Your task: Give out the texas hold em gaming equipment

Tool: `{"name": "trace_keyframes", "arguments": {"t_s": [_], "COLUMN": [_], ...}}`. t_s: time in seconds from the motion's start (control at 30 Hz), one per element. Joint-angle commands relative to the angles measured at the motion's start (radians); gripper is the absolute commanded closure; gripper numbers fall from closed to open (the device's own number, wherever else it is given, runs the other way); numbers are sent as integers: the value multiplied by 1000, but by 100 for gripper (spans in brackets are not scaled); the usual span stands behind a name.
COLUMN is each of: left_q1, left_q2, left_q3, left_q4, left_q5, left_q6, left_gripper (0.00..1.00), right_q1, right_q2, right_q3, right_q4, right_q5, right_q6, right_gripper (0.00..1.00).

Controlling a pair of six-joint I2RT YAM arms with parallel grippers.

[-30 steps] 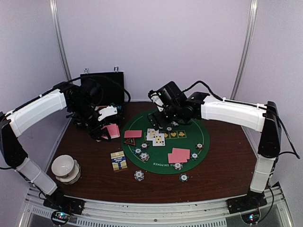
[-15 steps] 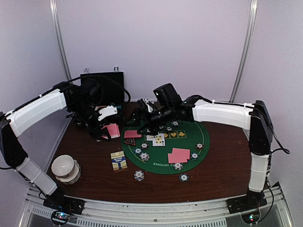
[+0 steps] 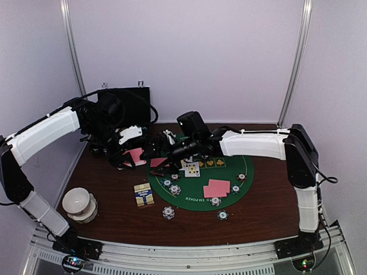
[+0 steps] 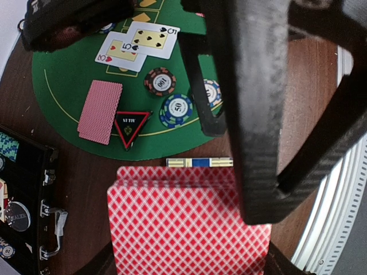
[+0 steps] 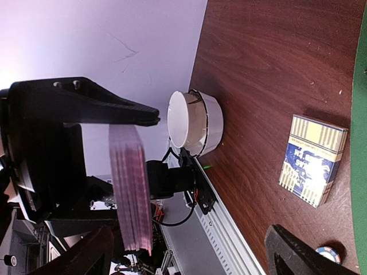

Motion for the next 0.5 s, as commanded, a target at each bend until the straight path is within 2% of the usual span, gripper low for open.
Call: {"name": "trace_keyframes", "arguments": {"t_s": [0.0, 0.23, 0.47], "left_q1": [8, 7, 8], "left_q2": [-7, -10, -11], "left_q3": [30, 26, 25], "left_q4": [19, 16, 16], "left_q5": [29, 32, 32], "left_q6": [-8, -7, -8], "left_gripper": [100, 100, 100], "right_q1": [7, 8, 17], "right_q2": [31, 87, 152], "right_q3": [38, 59, 126], "right_q4": [136, 276, 315], "right_q5": [-33, -44, -57], "right_q6": [81, 180, 220], "right_gripper": [5, 6, 8]}}
